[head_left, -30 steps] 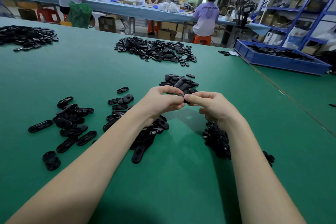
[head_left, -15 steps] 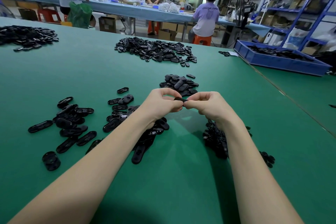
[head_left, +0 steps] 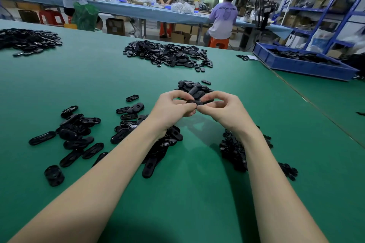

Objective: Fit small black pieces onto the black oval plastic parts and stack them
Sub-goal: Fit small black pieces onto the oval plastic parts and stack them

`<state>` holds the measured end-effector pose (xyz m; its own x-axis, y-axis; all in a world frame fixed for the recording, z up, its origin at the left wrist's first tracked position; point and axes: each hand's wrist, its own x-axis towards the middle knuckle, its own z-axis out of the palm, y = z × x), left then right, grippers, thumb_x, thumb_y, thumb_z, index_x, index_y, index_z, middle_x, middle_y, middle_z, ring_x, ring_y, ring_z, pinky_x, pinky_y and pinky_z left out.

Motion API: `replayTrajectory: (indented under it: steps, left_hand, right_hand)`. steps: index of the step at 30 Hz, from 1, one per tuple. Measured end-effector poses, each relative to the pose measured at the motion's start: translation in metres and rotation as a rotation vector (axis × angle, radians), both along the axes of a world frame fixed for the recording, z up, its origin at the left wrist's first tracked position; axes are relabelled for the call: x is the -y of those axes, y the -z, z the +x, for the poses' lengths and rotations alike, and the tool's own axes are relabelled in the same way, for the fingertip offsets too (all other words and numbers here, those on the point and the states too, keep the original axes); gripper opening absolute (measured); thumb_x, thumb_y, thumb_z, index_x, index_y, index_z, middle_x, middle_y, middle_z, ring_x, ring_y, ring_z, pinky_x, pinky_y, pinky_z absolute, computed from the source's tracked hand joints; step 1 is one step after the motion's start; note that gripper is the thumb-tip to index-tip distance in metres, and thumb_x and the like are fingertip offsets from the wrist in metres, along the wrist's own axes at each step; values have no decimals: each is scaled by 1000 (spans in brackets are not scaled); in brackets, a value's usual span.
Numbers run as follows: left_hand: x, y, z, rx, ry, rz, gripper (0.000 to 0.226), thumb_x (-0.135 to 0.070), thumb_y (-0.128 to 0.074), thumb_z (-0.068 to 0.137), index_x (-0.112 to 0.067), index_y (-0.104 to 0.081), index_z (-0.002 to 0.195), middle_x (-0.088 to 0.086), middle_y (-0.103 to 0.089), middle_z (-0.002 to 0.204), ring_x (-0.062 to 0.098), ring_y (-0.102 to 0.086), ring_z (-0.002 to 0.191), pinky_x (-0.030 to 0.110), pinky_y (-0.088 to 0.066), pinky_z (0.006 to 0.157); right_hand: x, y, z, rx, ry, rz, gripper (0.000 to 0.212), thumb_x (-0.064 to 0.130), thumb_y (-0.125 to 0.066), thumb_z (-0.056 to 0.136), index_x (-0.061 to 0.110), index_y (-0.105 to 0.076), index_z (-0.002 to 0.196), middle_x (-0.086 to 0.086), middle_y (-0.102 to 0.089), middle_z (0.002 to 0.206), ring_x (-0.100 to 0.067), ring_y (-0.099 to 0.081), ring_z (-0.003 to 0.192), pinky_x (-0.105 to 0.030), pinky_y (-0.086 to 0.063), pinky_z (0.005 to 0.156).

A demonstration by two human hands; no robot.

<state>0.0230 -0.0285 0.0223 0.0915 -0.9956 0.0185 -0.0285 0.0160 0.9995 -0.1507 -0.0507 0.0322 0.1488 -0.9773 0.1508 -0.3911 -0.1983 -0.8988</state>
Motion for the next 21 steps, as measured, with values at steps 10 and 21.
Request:
replayTrajectory:
  steps: [10,21]
  left_hand:
    - [5,-2,4,-43,15,91,11,-11,-69,92,-10,-71,103,10,-72,92,21,-74,83,27,-60,87]
    - [6,-6,15,-52,19,108,3,-18,-68,94,-17,-71,95,5,-75,107,10,-69,74,21,-58,69]
  right_hand:
    - [18,18,-18,-189,273,-83,11,38,-85,78,32,-77,83,18,-73,72,9,-62,65,-18,-47,66]
    - [94,15,18,-173,541,93,15,42,-74,83,32,-76,93,7,-75,105,-18,-62,93,-26,-43,76]
